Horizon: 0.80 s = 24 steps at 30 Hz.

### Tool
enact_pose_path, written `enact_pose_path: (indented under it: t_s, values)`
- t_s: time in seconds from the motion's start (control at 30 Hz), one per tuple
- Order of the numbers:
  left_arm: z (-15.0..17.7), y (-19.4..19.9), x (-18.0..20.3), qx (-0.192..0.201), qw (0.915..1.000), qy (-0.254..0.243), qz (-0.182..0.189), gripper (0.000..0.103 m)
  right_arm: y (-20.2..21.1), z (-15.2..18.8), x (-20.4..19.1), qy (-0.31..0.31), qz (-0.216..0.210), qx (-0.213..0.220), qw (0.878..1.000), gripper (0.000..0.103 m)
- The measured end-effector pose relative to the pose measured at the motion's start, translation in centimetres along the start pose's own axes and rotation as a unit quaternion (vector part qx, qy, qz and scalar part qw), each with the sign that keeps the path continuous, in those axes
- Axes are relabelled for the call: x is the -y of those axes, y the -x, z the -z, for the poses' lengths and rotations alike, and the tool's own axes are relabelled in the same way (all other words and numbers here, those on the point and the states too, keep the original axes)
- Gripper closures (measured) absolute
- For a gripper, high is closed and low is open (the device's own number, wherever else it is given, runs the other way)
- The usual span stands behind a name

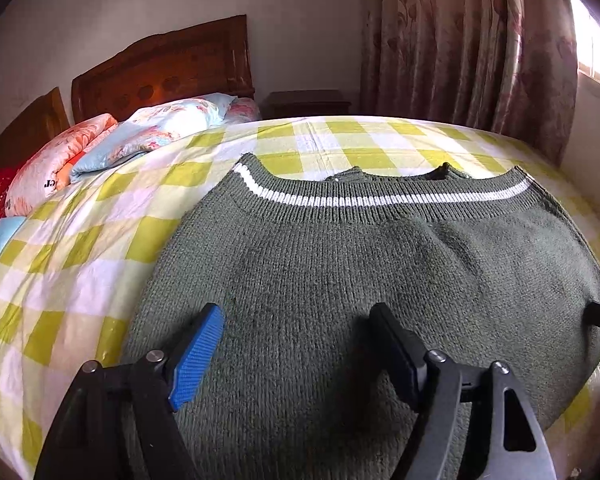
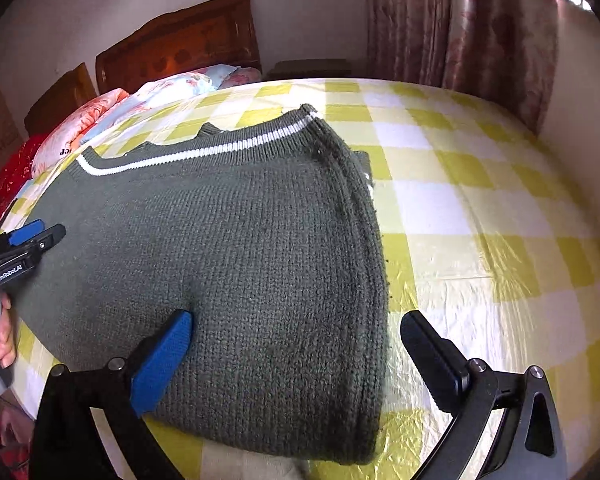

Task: Fold small clothes
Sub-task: 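Smooth the folded sweater flat with both open tools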

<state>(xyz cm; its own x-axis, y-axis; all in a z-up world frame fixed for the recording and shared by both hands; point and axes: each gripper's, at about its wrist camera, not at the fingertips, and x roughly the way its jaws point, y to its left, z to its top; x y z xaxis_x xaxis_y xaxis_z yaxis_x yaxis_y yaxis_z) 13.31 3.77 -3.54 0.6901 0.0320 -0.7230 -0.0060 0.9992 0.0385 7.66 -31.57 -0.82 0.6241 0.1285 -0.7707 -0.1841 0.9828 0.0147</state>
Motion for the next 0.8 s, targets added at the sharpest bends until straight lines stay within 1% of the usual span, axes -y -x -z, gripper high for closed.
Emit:
enact_pose_path:
  t_s: [0.03,0.1,0.17,0.23,0.27,0.3,0.37,0.43,0.47,0.53,0.57,0.63,0.73,0.8]
  values:
    - [0.2,0.9,0.3,0.004,0.9999,0.001,0.011,0.042,0.7,-0.1,-1.0,0.015,0.004,0.014,1.000,0.000]
    - [0.9,2.4,1.4,0.016,0.9990,-0.010,0.042,0.042,1.7,-0.4,-3.2,0.038,-0.016,0.040,0.998,0.000]
    - [1.6,2.7,2.9,0.012,0.9984,-0.037,0.040,0.041,1.8,-0.6,-5.8,0.070,-0.036,0.050,0.996,0.000]
    - [2.4,2.0,4.0,-0.002,0.9975,-0.065,0.029,0.041,0.8,-0.2,-8.3,0.113,-0.037,0.034,0.992,0.000]
    - [2.7,2.2,4.1,0.015,0.9972,-0.070,0.023,0.040,0.2,0.2,-9.2,0.130,-0.031,0.025,0.991,0.000]
    - [2.9,2.3,4.0,0.017,0.9971,-0.071,0.022,0.040,-0.6,0.6,-9.5,0.140,-0.022,0.013,0.990,0.000]
    - [2.8,2.4,3.5,0.011,0.9973,-0.064,0.033,0.040,-0.6,0.8,-8.7,0.133,-0.029,0.020,0.990,0.000]
    - [2.9,2.4,2.7,0.009,0.9976,-0.056,0.039,0.037,-0.6,0.7,-7.2,0.122,-0.015,0.012,0.992,0.000]
    - [3.1,2.5,2.4,0.011,0.9977,-0.054,0.040,0.036,-0.8,0.6,-6.1,0.104,-0.012,0.004,0.995,0.000]
    - [3.6,2.7,1.9,0.018,0.9977,-0.051,0.041,0.033,-1.0,0.5,-3.8,0.063,-0.032,-0.002,0.997,0.000]
    - [3.7,2.7,1.7,0.019,0.9978,-0.049,0.041,0.033,-0.8,0.6,-3.6,0.067,-0.033,0.003,0.997,0.000]
    - [3.9,2.8,1.4,0.019,0.9979,-0.047,0.041,0.031,-0.7,0.7,-4.1,0.086,-0.011,0.002,0.996,0.000]
    - [3.8,2.7,1.4,0.017,0.9980,-0.046,0.041,0.030,-0.3,0.1,-4.4,0.065,0.010,-0.004,0.998,0.000]
    - [3.8,2.6,1.6,0.018,0.9981,-0.046,0.037,0.029,0.4,-0.7,-5.3,0.072,0.011,0.014,0.997,0.000]
